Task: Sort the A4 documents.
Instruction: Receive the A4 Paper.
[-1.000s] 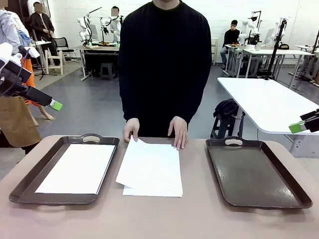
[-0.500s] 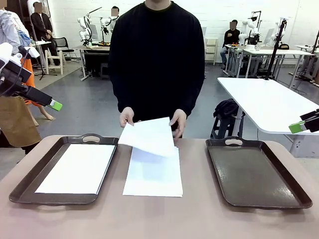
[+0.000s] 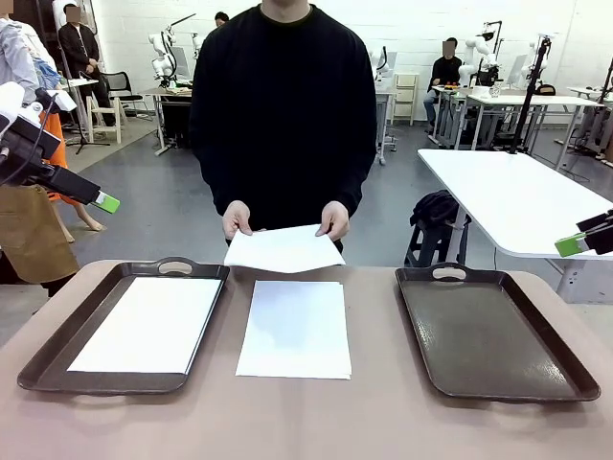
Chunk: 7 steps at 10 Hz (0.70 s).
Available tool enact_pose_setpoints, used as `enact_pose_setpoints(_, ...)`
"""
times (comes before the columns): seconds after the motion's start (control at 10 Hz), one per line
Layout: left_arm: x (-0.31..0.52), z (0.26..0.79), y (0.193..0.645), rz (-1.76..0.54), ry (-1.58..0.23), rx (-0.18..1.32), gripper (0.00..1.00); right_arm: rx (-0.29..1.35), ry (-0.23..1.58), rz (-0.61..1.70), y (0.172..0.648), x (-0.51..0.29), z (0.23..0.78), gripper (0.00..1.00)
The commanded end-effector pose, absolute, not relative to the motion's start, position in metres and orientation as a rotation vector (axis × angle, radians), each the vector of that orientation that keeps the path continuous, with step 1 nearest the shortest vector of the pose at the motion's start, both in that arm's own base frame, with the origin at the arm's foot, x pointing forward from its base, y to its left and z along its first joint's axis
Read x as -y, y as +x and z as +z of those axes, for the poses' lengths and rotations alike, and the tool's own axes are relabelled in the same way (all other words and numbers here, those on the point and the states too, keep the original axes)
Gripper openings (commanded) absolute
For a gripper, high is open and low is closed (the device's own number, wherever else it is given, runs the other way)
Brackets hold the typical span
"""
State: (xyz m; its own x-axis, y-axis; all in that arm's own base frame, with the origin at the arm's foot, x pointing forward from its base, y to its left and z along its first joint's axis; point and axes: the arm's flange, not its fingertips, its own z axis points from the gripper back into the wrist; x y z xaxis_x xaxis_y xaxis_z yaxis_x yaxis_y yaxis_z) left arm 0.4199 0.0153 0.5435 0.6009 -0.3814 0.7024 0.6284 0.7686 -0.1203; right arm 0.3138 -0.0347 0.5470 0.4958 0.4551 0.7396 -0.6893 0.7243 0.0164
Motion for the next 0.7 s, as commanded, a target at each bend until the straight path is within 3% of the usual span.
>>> enact_pose_setpoints(0.0,-0.0155,0.5434,0.4195,-0.616,-0.374,0.716,1.00,0.784,0.339,0.713,0.3147,0.0337,0.5458,1.00)
enact_pose_setpoints(0.6,-0.0155,0.5434,0.4195,-0.616,-0.374,0.716,1.00,0.784,0.339,0.713,0.3147,0.0337,0.5458,1.00)
